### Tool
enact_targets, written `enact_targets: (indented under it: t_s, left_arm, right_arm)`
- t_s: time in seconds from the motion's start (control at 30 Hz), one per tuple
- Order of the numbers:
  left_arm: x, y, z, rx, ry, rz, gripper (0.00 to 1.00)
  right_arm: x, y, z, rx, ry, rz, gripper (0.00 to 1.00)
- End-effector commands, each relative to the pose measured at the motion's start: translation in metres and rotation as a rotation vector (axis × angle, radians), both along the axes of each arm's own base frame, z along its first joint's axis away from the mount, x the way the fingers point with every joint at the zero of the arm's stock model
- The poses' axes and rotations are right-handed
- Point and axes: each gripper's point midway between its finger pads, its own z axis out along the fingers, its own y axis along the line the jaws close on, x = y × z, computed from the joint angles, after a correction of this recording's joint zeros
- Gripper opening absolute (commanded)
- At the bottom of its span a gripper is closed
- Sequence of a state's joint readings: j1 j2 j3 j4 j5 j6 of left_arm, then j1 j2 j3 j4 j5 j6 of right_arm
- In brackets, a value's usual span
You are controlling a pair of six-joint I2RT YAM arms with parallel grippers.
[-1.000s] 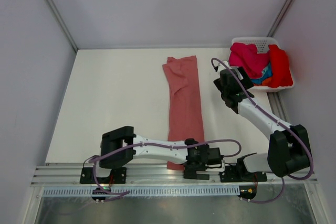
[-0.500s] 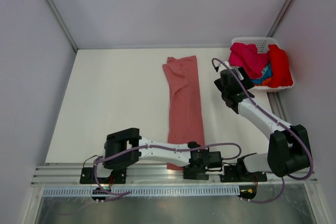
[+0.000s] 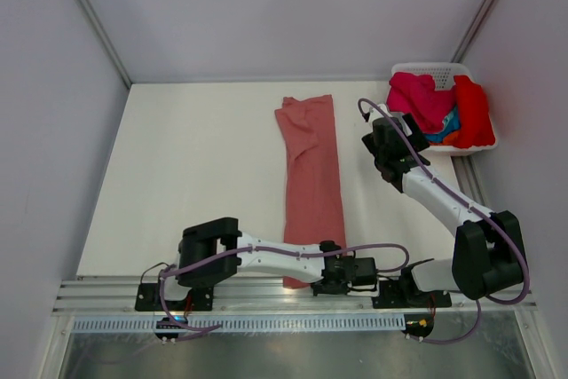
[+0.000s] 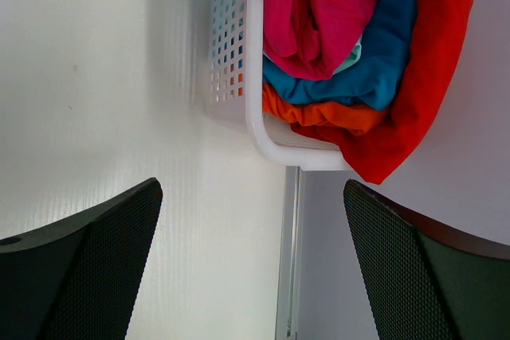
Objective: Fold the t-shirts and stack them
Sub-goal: Fold the tshirt
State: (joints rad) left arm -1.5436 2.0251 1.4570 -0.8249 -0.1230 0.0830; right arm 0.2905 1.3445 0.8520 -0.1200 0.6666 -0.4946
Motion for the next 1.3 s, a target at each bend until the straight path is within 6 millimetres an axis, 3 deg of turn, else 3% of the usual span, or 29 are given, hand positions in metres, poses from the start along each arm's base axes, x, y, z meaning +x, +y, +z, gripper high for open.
enact_targets:
  t_s: [0.0,0.23,0.37,0.53,0.63,0.97,1.1,1.13,1.23,1.27]
  left_arm:
    - [0.000,-0.006,0.012,-0.015,-0.010,-0.005,0.00]
    - [0.014,-0.022,0.065,-0.099,-0.033,-0.032,0.00]
    - [0.038,-0.030,0.094,-0.151,-0.044,0.012,0.00]
    - [0.071,-0.030,0.111,-0.184,-0.082,0.047,0.00]
    - [0.097,-0.031,0.122,-0.220,-0.115,0.070,0.00]
    - [0.231,-0.031,0.148,-0.327,-0.264,0.173,0.00]
    - [0.274,-0.033,0.145,-0.335,-0.318,0.186,0.00]
    - [0.286,-0.031,0.136,-0.323,-0.317,0.202,0.00]
    - [0.305,-0.035,0.134,-0.339,-0.328,0.223,0.00]
    - [0.313,-0.032,0.125,-0.321,-0.327,0.234,0.00]
  right_arm:
    - [0.004,0.000,0.008,0.020,-0.047,-0.008,0.99]
    - [0.004,-0.001,0.009,0.020,-0.052,-0.015,0.99]
    - [0.004,-0.001,0.013,0.023,-0.067,-0.019,0.99]
    - [0.002,-0.005,0.022,0.026,-0.098,-0.035,0.99]
    - [0.000,-0.007,0.028,0.031,-0.118,-0.042,0.99]
    - [-0.002,-0.009,0.039,0.037,-0.150,-0.051,0.99]
    - [-0.002,-0.010,0.039,0.029,-0.151,-0.053,0.99]
    - [-0.003,-0.011,0.039,0.027,-0.149,-0.054,0.99]
    - [-0.003,-0.012,0.039,0.020,-0.148,-0.061,0.99]
    - [-0.003,-0.012,0.039,0.017,-0.147,-0.062,0.99]
